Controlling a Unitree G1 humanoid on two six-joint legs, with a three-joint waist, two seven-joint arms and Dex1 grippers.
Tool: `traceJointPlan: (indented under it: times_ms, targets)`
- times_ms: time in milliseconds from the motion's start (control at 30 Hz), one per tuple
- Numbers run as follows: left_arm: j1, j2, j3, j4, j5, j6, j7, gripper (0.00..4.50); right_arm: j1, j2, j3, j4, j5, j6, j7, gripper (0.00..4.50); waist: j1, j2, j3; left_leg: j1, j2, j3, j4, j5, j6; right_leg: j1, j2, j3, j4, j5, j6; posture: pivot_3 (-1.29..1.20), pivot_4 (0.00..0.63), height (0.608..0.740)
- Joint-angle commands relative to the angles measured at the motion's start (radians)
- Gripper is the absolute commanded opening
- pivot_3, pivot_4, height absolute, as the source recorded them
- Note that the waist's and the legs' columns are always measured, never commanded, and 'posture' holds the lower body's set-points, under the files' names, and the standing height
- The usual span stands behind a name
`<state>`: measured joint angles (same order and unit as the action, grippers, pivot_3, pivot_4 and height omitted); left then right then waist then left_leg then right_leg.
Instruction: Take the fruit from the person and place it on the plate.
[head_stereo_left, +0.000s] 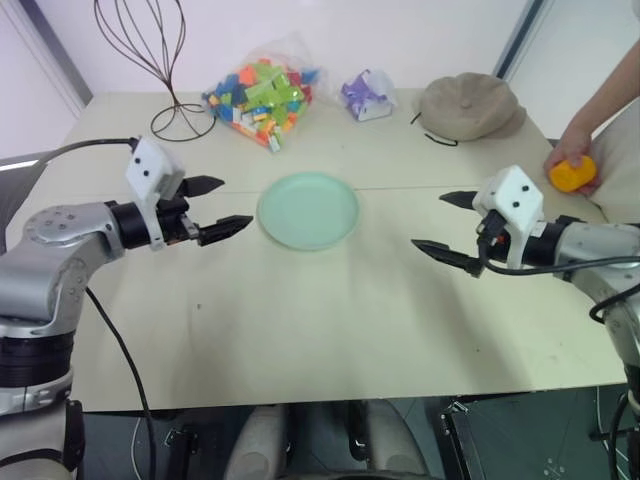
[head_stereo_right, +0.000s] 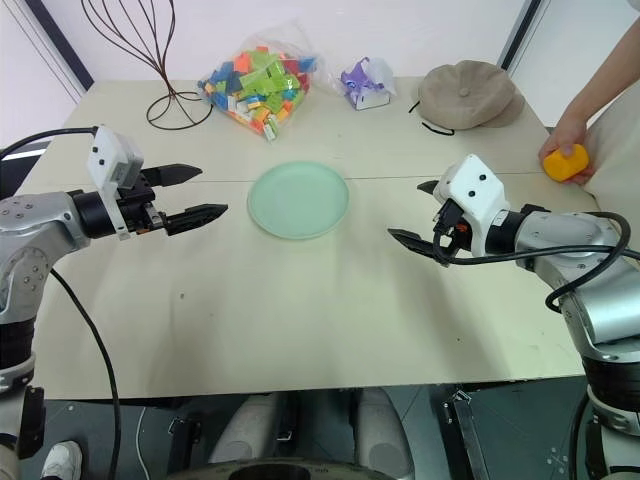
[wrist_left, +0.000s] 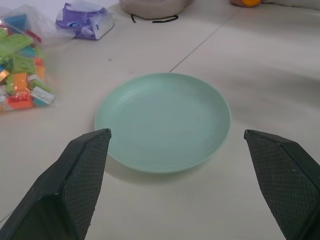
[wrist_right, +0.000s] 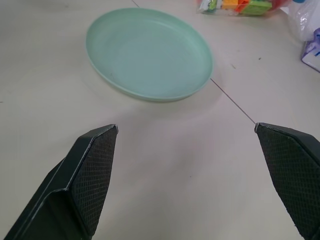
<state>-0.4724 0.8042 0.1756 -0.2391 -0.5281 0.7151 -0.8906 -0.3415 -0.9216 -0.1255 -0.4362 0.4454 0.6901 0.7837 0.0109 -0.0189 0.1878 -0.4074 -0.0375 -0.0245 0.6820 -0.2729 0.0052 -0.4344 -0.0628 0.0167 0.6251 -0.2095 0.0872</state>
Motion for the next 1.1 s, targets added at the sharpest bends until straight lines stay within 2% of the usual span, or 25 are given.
traceJointPlan:
  times_ms: [33, 333, 467, 600, 733, 900, 1100]
  targets:
    - [-0.011, 0.012, 0.006, -0.025, -0.005, -0.016, 0.0, 4.46, -0.015, -0.001, -0.02, -0.012, -0.002, -0.018, 0.002, 4.5, 0.0, 0.0, 0.0, 0.0, 0.0, 0.0, 0.0, 0.0, 0.0, 0.0, 0.0, 0.0, 0.0, 0.0, 0.0, 0.0, 0.15, 0.74]
    - [-0.021, 0.003, -0.006, -0.017, 0.004, -0.027, 0.008, 4.46, -0.017, 0.006, -0.025, -0.008, -0.004, -0.021, -0.007, 4.5, 0.0, 0.0, 0.0, 0.0, 0.0, 0.0, 0.0, 0.0, 0.0, 0.0, 0.0, 0.0, 0.0, 0.0, 0.0, 0.0, 0.15, 0.74]
    - [-0.02, -0.001, -0.011, -0.012, 0.027, -0.049, 0.026, 4.46, -0.056, 0.047, -0.038, -0.011, 0.03, 0.004, -0.039, 4.5, 0.0, 0.0, 0.0, 0.0, 0.0, 0.0, 0.0, 0.0, 0.0, 0.0, 0.0, 0.001, 0.0, 0.0, 0.0, 0.0, 0.15, 0.74]
    - [-0.025, -0.021, -0.019, -0.014, 0.041, -0.072, 0.048, 4.46, -0.149, 0.169, -0.055, -0.026, 0.111, 0.11, -0.154, 4.5, -0.003, 0.0, 0.0, 0.0, 0.0, 0.0, -0.001, 0.0, 0.0, 0.0, 0.0, 0.001, 0.0, 0.0, 0.0, 0.0, 0.15, 0.74]
    - [-0.024, -0.028, -0.036, -0.007, 0.053, -0.088, 0.05, 4.46, -0.29, 0.367, -0.051, -0.059, 0.225, 0.269, -0.34, 4.5, -0.007, 0.001, 0.0, 0.0, 0.001, 0.0, -0.001, 0.0, 0.0, -0.001, 0.0, 0.001, 0.0, 0.0, 0.0, 0.0, 0.15, 0.74]
    - [-0.031, -0.027, -0.06, 0.005, 0.078, -0.113, 0.047, 4.46, -0.391, 0.511, -0.046, -0.04, 0.253, 0.357, -0.487, 4.5, -0.006, 0.001, 0.001, -0.001, 0.0, -0.001, -0.003, 0.0, 0.0, -0.002, -0.001, 0.001, 0.001, 0.001, 0.0, 0.0, 0.15, 0.74]
    - [-0.035, -0.027, -0.065, 0.013, 0.087, -0.126, 0.044, 4.46, -0.442, 0.573, -0.017, 0.01, 0.215, 0.365, -0.565, 4.5, -0.005, 0.001, 0.001, -0.001, 0.0, 0.0, -0.003, 0.0, 0.0, -0.003, -0.002, 0.001, 0.0, 0.001, 0.0, 0.0, 0.15, 0.74]
